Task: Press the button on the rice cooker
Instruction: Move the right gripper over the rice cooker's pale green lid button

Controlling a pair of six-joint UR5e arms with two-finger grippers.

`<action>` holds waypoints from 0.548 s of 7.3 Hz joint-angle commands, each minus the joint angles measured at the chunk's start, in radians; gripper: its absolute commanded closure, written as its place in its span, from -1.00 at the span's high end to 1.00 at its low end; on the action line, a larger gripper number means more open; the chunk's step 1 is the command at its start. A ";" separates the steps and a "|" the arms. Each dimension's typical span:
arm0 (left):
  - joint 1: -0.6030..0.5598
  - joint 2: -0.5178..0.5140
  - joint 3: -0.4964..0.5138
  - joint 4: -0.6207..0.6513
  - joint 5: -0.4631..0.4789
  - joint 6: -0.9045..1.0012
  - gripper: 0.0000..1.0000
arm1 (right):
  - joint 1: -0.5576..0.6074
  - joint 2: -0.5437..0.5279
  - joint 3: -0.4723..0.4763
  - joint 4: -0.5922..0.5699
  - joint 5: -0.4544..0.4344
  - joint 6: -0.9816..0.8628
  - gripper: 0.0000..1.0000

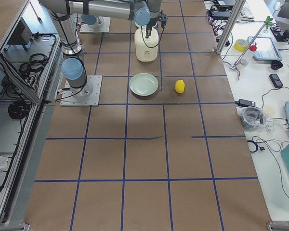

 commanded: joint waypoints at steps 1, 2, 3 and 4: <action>0.000 0.000 0.000 0.000 0.000 0.001 1.00 | 0.000 0.007 0.001 0.000 0.003 -0.001 -1.00; 0.000 0.000 0.000 0.000 0.000 0.001 1.00 | 0.002 0.012 0.001 0.000 0.003 -0.003 -1.00; 0.000 0.000 0.000 0.000 0.000 0.001 1.00 | 0.005 0.013 0.001 -0.011 0.015 -0.003 -1.00; 0.000 0.000 0.000 0.000 0.000 0.001 1.00 | 0.005 0.019 0.001 -0.016 0.025 -0.004 -1.00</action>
